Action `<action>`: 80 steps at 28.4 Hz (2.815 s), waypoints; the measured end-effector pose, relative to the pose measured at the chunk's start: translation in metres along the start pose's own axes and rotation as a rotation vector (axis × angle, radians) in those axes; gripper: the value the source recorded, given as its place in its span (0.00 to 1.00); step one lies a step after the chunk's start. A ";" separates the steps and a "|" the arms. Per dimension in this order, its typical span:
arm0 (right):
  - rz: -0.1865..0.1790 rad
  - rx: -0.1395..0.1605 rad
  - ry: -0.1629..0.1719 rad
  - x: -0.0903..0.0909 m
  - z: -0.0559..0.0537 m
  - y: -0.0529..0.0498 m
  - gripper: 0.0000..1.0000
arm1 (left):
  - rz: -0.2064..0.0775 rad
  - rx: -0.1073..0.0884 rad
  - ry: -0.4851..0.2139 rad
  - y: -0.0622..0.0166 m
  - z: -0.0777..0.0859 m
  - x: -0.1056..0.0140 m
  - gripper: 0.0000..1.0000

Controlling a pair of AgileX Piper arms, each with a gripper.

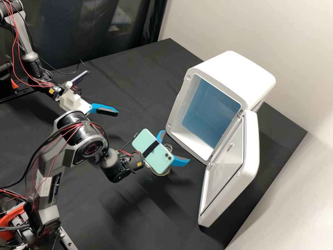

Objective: Place the flask in the incubator

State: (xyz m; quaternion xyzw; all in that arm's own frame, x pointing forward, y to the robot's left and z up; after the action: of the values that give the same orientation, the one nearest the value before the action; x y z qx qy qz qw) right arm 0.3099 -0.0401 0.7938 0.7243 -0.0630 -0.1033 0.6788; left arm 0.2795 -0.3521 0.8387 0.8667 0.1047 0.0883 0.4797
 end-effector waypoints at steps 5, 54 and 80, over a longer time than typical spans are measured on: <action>-0.030 -0.016 -0.038 0.005 0.006 -0.015 1.00 | 0.000 0.000 0.000 0.0000 0.000 0.000 1.00; -0.053 -0.039 -0.044 0.015 0.007 -0.024 0.00 | 0.018 -0.027 0.070 0.0050 -0.023 -0.001 1.00; -0.026 0.010 -0.002 0.000 -0.012 -0.007 0.00 | 0.019 -0.028 0.076 0.0053 -0.025 -0.002 1.00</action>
State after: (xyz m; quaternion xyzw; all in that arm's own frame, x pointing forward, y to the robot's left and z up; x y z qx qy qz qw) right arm 0.3126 -0.0281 0.7880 0.7282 -0.0546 -0.1127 0.6738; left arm 0.2721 -0.3350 0.8562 0.8569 0.1134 0.1270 0.4866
